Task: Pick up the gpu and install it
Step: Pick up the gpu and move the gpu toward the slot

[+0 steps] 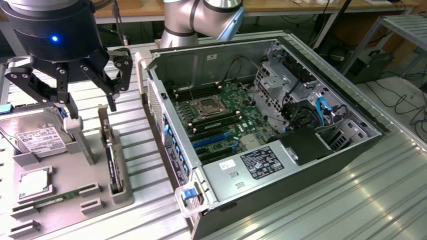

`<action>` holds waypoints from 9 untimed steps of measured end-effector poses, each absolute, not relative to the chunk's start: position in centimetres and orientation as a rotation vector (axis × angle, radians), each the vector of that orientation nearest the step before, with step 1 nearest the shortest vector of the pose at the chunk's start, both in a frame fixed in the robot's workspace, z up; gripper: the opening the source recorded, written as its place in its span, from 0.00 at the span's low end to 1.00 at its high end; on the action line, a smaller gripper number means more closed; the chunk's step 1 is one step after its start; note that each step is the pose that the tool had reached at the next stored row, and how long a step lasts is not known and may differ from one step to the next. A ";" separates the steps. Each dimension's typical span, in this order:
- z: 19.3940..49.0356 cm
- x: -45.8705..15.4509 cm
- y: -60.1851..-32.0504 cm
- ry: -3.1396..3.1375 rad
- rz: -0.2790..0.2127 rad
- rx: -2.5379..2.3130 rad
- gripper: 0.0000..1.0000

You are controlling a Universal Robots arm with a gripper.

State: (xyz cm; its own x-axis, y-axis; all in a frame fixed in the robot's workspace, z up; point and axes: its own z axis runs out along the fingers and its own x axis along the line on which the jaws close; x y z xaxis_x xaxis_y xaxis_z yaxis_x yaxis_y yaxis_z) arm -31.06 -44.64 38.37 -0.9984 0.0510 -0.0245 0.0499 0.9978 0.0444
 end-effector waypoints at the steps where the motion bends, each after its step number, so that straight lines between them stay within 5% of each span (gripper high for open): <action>1: 38.3 -31.1 -44.6 3.114 0.068 0.079 0.60; 9: 37.0 -31.1 -44.8 3.114 0.068 0.077 0.60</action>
